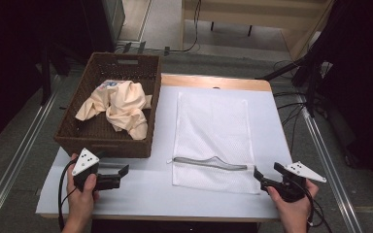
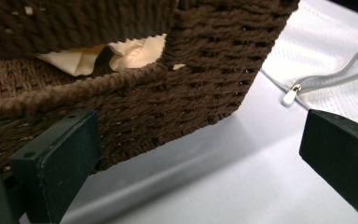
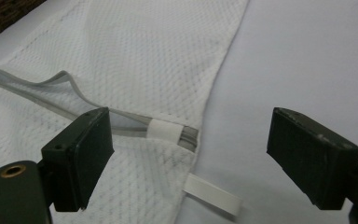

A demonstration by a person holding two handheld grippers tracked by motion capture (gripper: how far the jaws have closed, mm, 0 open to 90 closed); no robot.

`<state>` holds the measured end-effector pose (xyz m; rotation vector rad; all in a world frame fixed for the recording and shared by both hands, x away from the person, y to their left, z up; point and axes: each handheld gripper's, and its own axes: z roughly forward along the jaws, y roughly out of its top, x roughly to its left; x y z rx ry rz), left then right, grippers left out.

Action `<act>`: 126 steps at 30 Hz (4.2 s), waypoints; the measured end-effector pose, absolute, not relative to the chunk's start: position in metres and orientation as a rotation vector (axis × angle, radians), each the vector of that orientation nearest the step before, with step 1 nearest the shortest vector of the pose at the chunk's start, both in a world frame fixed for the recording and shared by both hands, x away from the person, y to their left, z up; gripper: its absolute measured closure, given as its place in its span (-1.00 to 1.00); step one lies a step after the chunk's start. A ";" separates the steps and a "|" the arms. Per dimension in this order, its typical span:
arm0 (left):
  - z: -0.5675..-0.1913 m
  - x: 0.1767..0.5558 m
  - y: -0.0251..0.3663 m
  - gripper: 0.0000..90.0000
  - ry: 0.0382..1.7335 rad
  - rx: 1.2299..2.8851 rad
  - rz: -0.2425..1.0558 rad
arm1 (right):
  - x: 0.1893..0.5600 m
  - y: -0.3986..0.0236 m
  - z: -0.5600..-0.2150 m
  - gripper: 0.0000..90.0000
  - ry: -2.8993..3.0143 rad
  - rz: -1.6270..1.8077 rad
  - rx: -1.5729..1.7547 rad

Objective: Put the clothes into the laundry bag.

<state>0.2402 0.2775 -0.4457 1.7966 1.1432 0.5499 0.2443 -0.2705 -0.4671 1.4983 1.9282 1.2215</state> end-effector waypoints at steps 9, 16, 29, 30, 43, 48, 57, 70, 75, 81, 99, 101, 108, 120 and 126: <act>-0.448 0.241 0.275 -1.00 1.136 1.815 0.538 | 0.241 -0.239 -0.460 -0.14 1.998 1.252 1.387; -0.449 0.240 0.274 -1.00 1.140 1.840 0.548 | 0.246 -0.214 -0.458 0.28 2.095 1.291 1.274; -0.452 0.239 0.270 -1.00 1.153 1.859 0.555 | 0.284 -0.165 -0.455 0.58 2.269 1.194 1.211; -0.452 0.239 0.270 -1.00 1.151 1.860 0.561 | 0.296 -0.162 -0.456 0.58 2.317 1.134 1.228; -0.454 0.240 0.273 -1.00 1.167 1.883 0.574 | 0.299 -0.154 -0.472 1.00 2.198 1.061 1.246; -0.452 0.237 0.273 -1.00 1.164 1.857 0.614 | 0.285 -0.160 -0.437 1.00 1.886 1.355 1.082; -0.451 0.238 0.278 -1.00 1.179 1.819 0.624 | 0.295 -0.165 -0.452 0.50 1.942 1.300 1.210; -0.450 0.237 0.274 -1.00 1.174 1.813 0.626 | 0.291 -0.165 -0.475 0.05 2.088 1.006 1.339; -0.436 0.230 0.264 -1.00 1.122 1.808 0.650 | 0.300 -0.166 -0.467 0.60 2.051 1.061 1.357; -0.400 0.224 0.256 -1.00 1.044 1.785 0.639 | 0.307 -0.173 -0.441 0.96 1.998 1.231 1.325; -0.352 0.304 0.273 -1.00 1.180 1.719 0.547 | 0.311 -0.164 -0.438 0.65 2.036 1.276 1.246; -0.352 0.307 0.274 -1.00 1.183 1.719 0.548 | 0.312 -0.164 -0.441 0.62 2.042 1.264 1.250; -0.346 0.329 0.285 -1.00 1.234 1.709 0.564 | 0.315 -0.154 -0.445 0.57 2.051 1.197 1.203; -0.330 0.392 0.293 -1.00 1.332 1.764 0.526 | 0.314 -0.154 -0.441 1.00 2.046 1.290 1.194; -0.351 0.429 0.296 -1.00 1.468 1.802 0.474 | 0.313 -0.156 -0.442 1.00 2.044 1.296 1.192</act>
